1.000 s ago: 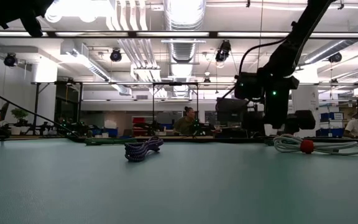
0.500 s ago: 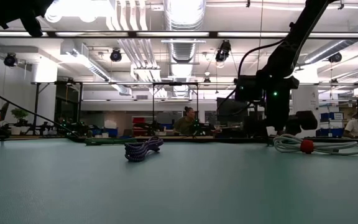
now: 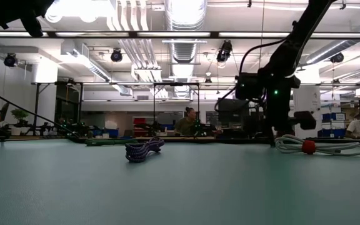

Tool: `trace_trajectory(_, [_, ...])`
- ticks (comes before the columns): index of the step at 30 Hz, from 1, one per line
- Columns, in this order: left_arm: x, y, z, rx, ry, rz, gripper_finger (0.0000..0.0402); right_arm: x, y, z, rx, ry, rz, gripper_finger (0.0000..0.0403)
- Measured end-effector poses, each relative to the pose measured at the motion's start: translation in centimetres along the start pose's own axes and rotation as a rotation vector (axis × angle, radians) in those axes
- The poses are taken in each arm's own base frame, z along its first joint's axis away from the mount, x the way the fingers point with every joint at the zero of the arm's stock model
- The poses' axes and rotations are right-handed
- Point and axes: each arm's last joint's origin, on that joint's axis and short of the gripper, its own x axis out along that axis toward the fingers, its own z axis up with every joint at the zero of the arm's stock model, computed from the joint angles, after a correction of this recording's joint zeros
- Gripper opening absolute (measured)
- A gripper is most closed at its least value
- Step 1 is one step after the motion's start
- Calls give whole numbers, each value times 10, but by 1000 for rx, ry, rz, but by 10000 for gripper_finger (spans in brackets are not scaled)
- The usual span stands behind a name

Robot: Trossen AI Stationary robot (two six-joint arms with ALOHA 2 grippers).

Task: Pick and place USB-C Cables
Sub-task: Put the blue charger cable into the gray bin

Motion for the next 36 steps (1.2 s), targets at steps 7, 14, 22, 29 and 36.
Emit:
trace_trajectory(7, [0,0,0,0,0,-1,8,-29,0,-1,-78,-12,89,22])
trace_trajectory(14, [0,-1,-1,5,8,-4,8,-87,2,1,-193,-148,290,22])
trace_trajectory(22, [0,-1,-1,5,9,-4,8,-163,10,-20,-434,-363,659,22])
trace_trajectory(29, [1,-1,-1,4,9,-7,8,-200,24,-66,-644,-538,1054,22])
trace_trajectory(36, [1,-3,-3,-78,12,-43,8,-204,33,-98,-709,-697,1482,22])
